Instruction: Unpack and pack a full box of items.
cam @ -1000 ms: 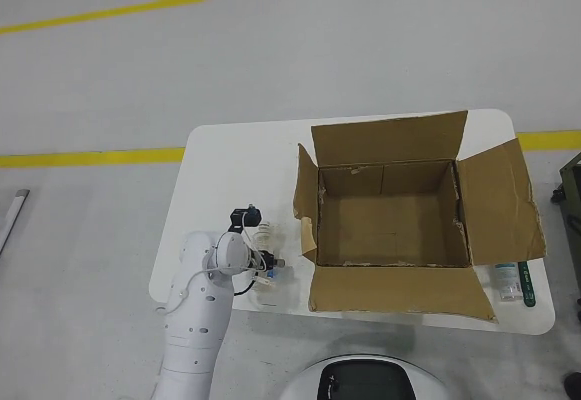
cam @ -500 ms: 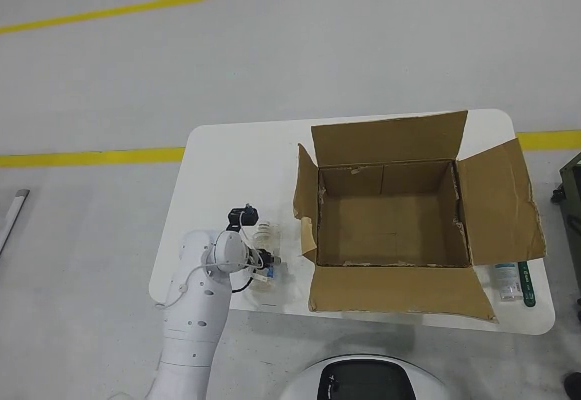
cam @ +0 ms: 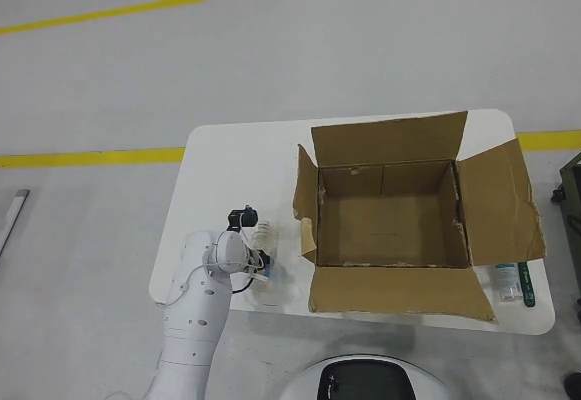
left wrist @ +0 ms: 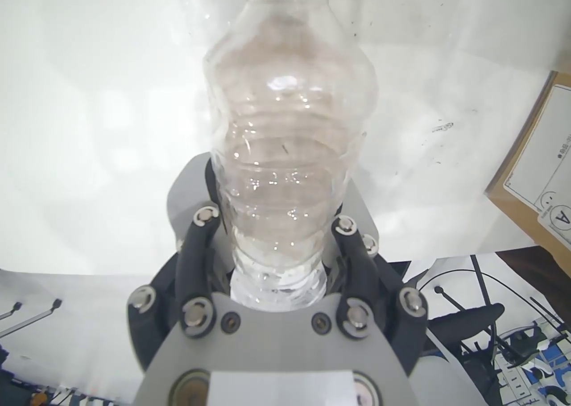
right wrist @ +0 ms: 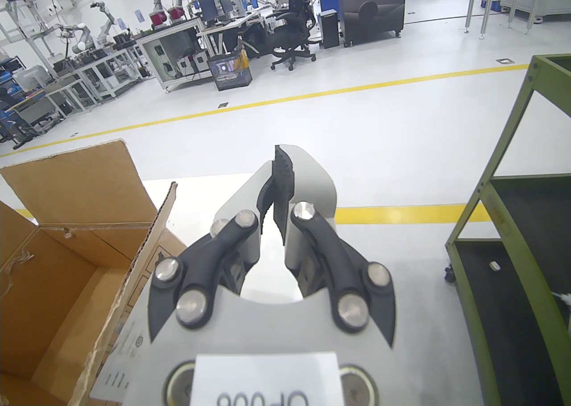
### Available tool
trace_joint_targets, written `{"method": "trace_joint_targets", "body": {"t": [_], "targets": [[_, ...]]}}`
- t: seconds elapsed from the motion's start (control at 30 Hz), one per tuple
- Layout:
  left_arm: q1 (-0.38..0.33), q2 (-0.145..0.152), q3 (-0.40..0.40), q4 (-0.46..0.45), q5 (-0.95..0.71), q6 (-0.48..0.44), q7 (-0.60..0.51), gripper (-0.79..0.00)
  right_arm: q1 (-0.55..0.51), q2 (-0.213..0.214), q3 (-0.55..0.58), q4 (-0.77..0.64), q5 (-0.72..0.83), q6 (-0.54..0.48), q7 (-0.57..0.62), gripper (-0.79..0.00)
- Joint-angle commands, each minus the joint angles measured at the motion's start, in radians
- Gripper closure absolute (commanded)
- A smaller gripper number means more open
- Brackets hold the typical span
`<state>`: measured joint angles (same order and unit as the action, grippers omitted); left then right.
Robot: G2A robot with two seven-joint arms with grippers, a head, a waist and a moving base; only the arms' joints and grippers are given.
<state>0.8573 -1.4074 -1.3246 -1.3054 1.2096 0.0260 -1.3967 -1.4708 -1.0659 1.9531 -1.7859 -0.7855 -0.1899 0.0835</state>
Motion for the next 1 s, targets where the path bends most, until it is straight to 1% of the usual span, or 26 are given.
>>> {"method": "trace_joint_targets", "body": {"t": [0.0, 0.1, 0.27, 0.37, 0.47, 0.57, 0.7, 0.87, 0.97], "targets": [[-0.002, 0.003, -0.013, -0.031, 0.000, 0.014, -0.004, 0.000, 0.000, 0.000, 0.000, 0.000, 0.000, 0.000, 0.000, 0.000], [-0.004, 0.010, -0.039, -0.105, 0.016, 0.044, -0.018, 0.000, 0.000, 0.000, 0.000, 0.000, 0.000, 0.000, 0.000, 0.000], [-0.019, 0.020, -0.093, -0.260, 0.027, 0.108, -0.053, 0.000, 0.000, 0.000, 0.000, 0.000, 0.000, 0.000, 0.000, 0.000], [-0.046, 0.025, -0.122, -0.356, 0.018, 0.121, -0.078, 0.000, 0.000, 0.000, 0.000, 0.000, 0.000, 0.000, 0.000, 0.000], [-0.080, 0.028, -0.147, -0.429, -0.008, 0.146, -0.104, 0.000, 0.000, 0.000, 0.000, 0.000, 0.000, 0.000, 0.000, 0.000], [-0.126, 0.028, -0.166, -0.481, -0.059, 0.195, -0.139, 0.000, 0.000, 0.000, 0.000, 0.000, 0.000, 0.000, 0.000, 0.000], [-0.183, 0.028, -0.151, -0.541, -0.132, 0.216, -0.139, 0.000, 0.000, 0.000, 0.000, 0.000, 0.000, 0.000, 0.000, 0.000], [-0.241, 0.031, -0.113, -0.573, -0.273, 0.240, -0.139, 0.000, -0.003, -0.001, -0.001, -0.001, 0.001, 0.003, -0.003, 0.000], [-0.269, 0.036, -0.094, -0.572, -0.373, 0.258, -0.139, 0.000, -0.007, -0.002, -0.002, -0.004, -0.001, 0.002, -0.002, 0.000]]}}
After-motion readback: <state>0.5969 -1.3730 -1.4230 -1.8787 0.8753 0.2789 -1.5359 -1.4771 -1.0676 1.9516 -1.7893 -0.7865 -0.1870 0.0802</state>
